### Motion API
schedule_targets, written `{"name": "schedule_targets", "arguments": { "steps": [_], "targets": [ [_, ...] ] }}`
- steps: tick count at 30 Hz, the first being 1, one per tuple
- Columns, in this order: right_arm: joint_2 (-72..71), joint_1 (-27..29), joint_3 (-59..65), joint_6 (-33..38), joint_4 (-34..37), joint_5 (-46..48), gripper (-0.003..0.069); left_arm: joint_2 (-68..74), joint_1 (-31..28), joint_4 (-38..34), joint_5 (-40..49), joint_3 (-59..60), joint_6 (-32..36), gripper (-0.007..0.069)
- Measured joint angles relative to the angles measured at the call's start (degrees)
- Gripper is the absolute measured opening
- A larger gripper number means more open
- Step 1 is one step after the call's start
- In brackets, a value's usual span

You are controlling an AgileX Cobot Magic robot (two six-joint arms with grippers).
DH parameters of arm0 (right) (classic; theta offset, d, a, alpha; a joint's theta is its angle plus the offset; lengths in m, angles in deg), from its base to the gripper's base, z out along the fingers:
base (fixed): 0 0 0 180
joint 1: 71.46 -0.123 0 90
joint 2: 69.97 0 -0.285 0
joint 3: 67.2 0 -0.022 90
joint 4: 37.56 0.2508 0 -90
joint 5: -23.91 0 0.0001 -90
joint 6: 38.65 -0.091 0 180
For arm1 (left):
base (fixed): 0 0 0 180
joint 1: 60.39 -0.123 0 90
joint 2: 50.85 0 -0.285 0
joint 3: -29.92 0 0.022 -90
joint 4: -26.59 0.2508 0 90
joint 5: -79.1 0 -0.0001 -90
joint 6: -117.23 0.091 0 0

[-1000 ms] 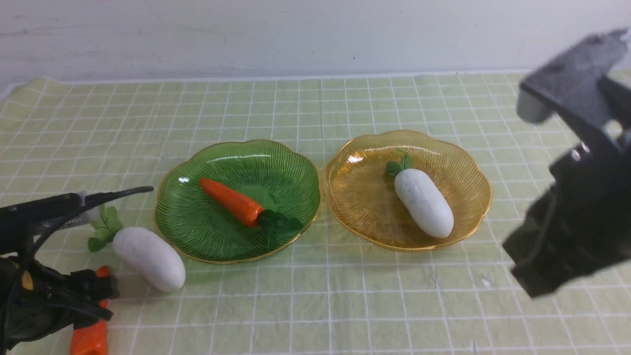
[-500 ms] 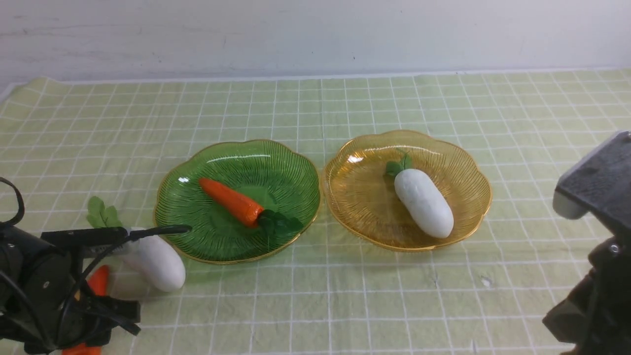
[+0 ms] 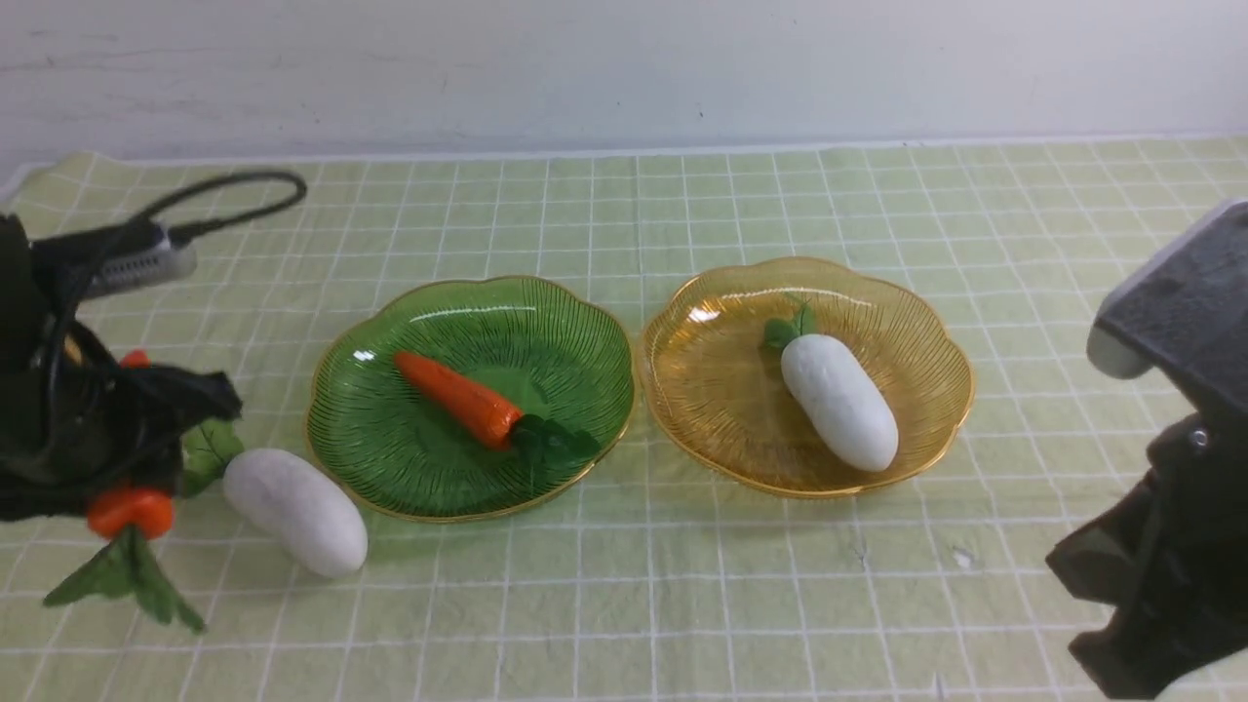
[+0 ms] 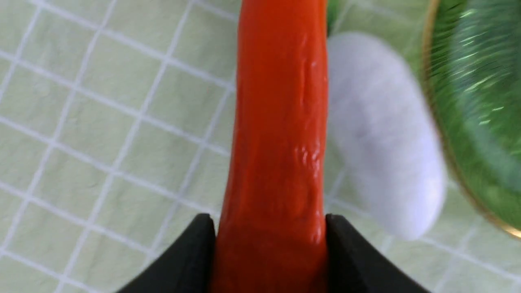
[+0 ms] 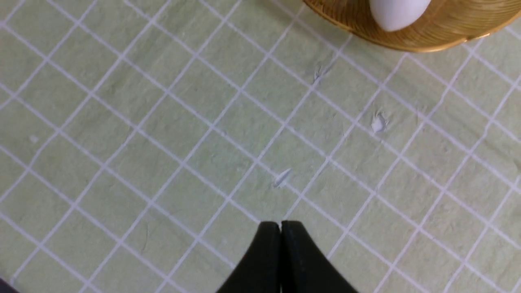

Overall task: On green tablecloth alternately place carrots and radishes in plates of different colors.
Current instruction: 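Pick up the carrot and put it on the nearest plate, then pick up the white radish and place it on the plate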

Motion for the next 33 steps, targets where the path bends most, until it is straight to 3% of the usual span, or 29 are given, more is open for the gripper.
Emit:
{"name": "schedule_targets", "arguments": {
  "steps": [11, 18, 21, 27, 33],
  "targets": [
    [0.00, 0.00, 0.00, -0.21, 0.80, -0.28, -0.0015, 13.01, 4.10, -13.16, -12.98, -9.73, 4.64, 0.0326],
    [0.00, 0.00, 0.00, -0.21, 1.29, -0.21, -0.0015, 21.00, 4.35, -17.37, -18.68, -13.98, 4.64, 0.0519],
    [0.00, 0.00, 0.00, -0.21, 1.29, 0.21, -0.0015, 21.52, 3.97, -18.67, -18.51, -14.44, 5.07, 0.0560],
    [0.00, 0.00, 0.00, -0.21, 1.29, 0.55, -0.0015, 21.21, -0.65, -15.43, -13.91, -14.71, 7.37, 0.0562],
    [0.00, 0.00, 0.00, -0.21, 1.40, 0.77, -0.0015, 22.01, -9.30, -13.96, -4.79, -14.70, 3.63, 0.0562]
  ]
}}
